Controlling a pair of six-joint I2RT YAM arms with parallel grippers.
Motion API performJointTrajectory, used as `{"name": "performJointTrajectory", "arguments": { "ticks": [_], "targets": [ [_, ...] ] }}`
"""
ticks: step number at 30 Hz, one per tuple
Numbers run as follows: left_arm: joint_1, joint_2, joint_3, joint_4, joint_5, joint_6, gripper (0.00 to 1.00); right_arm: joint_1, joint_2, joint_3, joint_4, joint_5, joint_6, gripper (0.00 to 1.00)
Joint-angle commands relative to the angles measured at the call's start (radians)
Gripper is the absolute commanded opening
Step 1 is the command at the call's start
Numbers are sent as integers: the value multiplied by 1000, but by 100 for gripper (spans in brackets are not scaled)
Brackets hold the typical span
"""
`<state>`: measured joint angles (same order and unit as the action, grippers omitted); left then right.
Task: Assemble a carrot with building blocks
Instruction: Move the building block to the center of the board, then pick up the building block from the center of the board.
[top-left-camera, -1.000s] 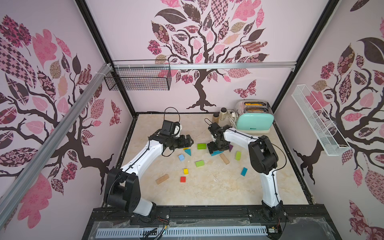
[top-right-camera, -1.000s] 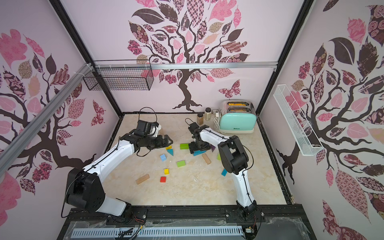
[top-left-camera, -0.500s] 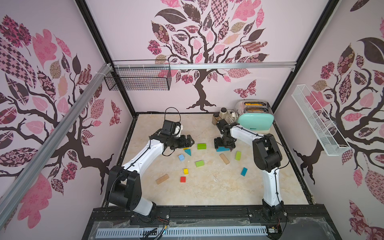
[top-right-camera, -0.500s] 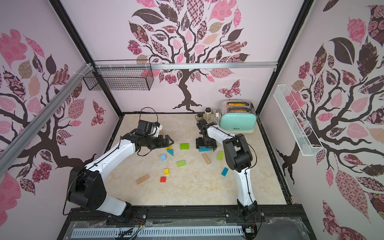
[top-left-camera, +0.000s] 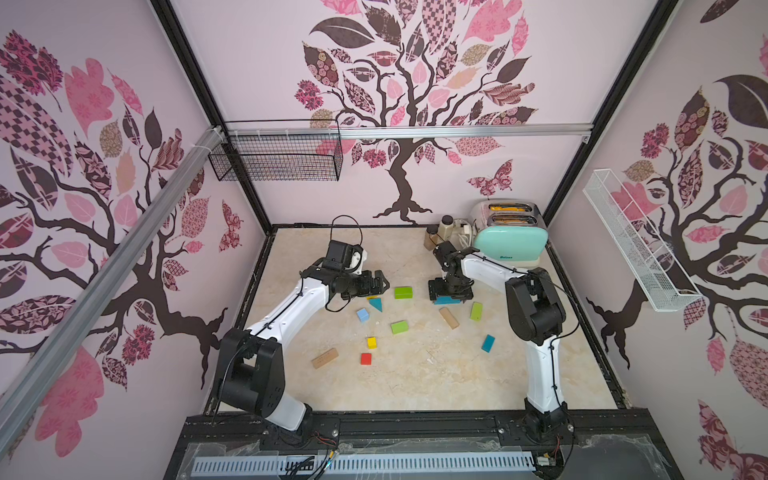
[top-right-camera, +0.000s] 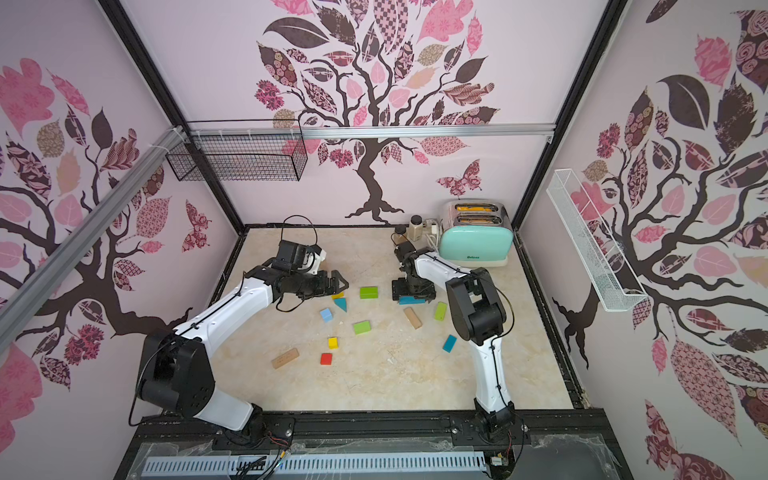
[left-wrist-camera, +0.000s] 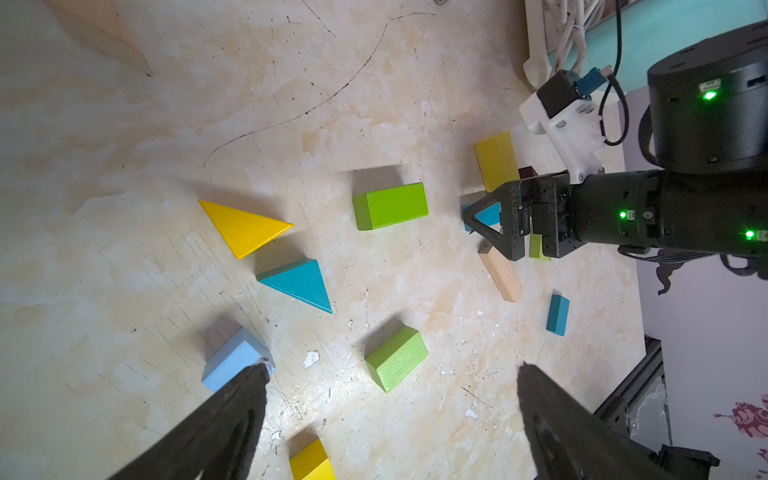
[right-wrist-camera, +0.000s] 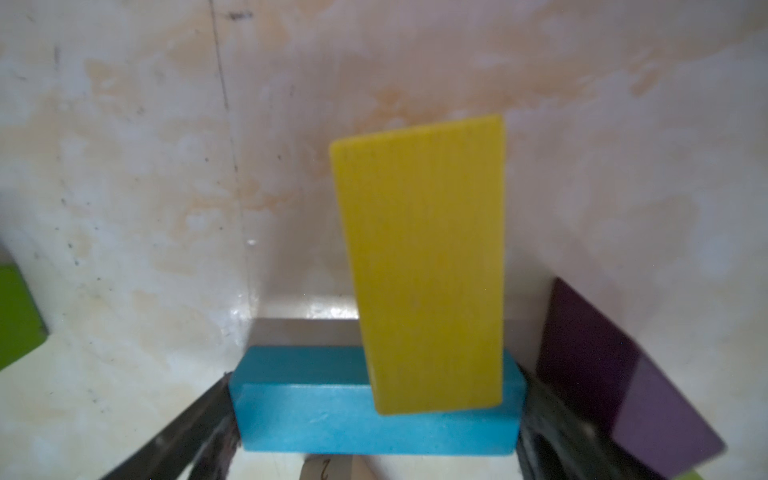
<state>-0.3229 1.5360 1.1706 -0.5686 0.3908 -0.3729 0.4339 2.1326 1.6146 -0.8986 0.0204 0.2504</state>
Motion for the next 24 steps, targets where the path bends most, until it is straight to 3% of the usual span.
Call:
{"name": "performJointTrajectory", "arguments": {
  "ticks": [1,19,24],
  "targets": [
    [5,11,24,21,12,11,98,-2,-6,39,-26,16,-2,99],
    [5,7,32,20,20,9,98,-2,-5,153,-39,93,-11,99],
    [5,-8,31,12,14,8,98,-8,56,216,-25,111,-27,83]
  ]
}}
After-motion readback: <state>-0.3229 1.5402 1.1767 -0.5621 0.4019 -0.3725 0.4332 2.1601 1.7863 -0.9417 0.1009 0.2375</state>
